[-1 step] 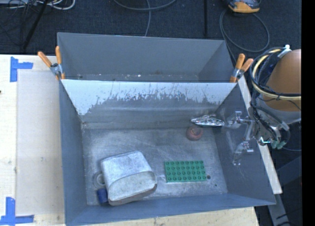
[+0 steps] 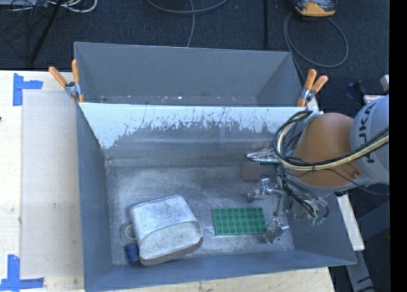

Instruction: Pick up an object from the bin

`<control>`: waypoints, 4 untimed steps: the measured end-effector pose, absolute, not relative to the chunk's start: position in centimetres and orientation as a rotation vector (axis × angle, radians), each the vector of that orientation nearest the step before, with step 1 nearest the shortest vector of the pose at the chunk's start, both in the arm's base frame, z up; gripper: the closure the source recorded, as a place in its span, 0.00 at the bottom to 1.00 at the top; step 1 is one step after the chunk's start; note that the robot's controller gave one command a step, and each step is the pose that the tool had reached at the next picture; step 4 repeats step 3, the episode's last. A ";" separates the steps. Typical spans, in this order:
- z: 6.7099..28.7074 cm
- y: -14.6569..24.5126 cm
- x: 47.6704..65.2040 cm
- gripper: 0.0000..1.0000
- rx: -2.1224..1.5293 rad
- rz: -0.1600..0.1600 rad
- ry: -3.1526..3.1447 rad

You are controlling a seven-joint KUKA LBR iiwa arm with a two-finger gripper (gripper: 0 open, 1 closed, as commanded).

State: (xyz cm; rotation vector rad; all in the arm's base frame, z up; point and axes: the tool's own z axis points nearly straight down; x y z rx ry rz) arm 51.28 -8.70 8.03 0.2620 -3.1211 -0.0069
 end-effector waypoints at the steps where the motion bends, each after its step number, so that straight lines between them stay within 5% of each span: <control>1: 7.2 -6.2 52.7 0.00 -0.100 0.002 -3.139; 2: 7.3 -6.2 52.8 1.00 -0.094 0.003 -3.143; 3: 26.6 -4.8 53.3 1.00 0.253 0.002 -3.140; 4: 26.6 -4.8 53.3 1.00 0.253 0.002 -3.140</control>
Offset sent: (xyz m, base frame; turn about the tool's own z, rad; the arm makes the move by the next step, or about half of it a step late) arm 0.0131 0.0257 -0.0103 0.2306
